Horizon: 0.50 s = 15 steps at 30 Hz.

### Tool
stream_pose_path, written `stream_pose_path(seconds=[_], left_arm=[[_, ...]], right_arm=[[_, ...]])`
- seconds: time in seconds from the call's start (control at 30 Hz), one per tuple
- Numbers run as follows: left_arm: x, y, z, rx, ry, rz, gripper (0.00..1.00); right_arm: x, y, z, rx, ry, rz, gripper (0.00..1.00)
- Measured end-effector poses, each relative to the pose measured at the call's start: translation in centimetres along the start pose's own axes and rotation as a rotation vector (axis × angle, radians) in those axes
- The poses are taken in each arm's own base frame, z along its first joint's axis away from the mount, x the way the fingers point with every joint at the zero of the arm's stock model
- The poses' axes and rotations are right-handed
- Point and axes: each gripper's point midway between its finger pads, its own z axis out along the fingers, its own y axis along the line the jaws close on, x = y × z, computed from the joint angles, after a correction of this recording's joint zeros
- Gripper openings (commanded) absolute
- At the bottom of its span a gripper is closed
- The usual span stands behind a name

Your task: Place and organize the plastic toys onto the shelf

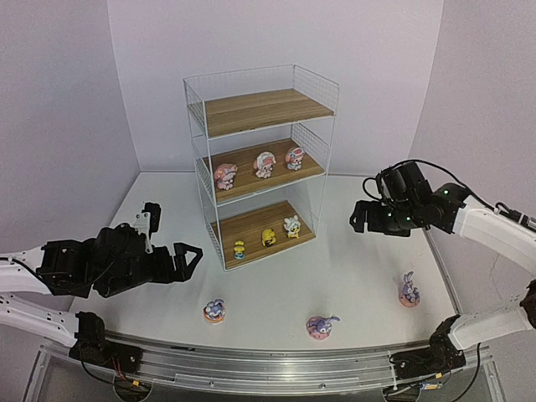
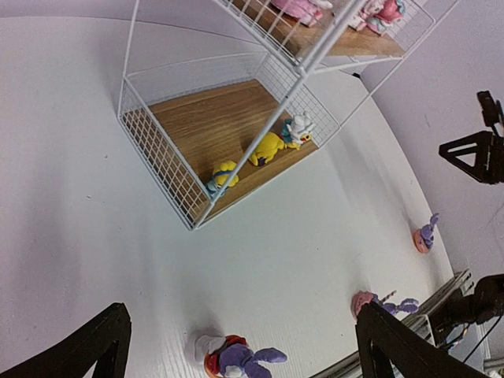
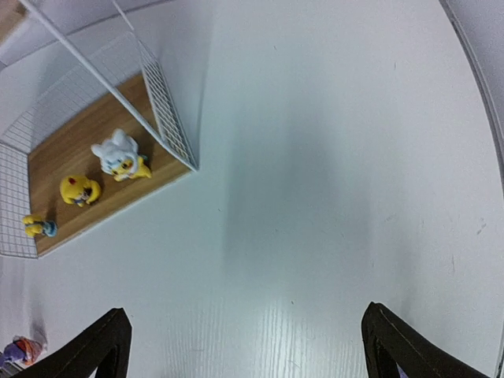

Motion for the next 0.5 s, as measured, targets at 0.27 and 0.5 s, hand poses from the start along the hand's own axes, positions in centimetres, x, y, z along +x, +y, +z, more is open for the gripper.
stream_pose_path(seconds=[0.27, 0.5], left_arm=[[1.9, -1.5, 0.6, 0.114, 0.058, 0.067, 1.0], [2.1, -3.1, 0.5, 0.193, 0.064, 0.102, 1.0]], right_arm=[[5.4, -8.6, 2.0, 0.177, 0.197, 0.226, 0.96], [10.1, -12.4, 1.5, 0.325, 0.29, 0.334, 0.96]])
